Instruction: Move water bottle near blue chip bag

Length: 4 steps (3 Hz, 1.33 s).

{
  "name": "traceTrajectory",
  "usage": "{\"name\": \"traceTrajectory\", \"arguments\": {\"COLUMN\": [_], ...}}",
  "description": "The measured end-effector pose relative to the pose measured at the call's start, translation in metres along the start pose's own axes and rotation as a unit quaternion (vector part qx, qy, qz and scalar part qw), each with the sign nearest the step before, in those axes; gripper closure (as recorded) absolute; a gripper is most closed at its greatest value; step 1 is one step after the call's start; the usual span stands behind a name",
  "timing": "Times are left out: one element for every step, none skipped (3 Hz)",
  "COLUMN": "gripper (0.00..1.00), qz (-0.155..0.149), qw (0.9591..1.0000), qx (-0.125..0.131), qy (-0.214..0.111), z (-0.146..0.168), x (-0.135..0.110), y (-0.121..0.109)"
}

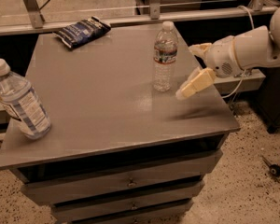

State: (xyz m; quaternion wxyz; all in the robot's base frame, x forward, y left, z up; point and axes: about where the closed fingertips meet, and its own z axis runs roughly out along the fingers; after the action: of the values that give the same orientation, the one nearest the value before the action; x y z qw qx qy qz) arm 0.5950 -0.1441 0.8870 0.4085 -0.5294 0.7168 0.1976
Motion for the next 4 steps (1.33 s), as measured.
{"name": "traceTrajectory", "arguments": {"gripper": [0.03,0.25,0.49,0.8], "qz": [0.003,0.009,0.01,0.005], "qw": [0.997,0.9935,0.9905,0.9883], "qx": [-0.021,-0.034,-0.035,-0.014], "qy": [-0.075,-0.108,-0.133,-0.152], "z": [0.034,0.049,0.055,0.039], "x": [-0.015,-0.026,-0.038,-0.051], "y": [-0.002,-0.001,-0.003,-0.015]}}
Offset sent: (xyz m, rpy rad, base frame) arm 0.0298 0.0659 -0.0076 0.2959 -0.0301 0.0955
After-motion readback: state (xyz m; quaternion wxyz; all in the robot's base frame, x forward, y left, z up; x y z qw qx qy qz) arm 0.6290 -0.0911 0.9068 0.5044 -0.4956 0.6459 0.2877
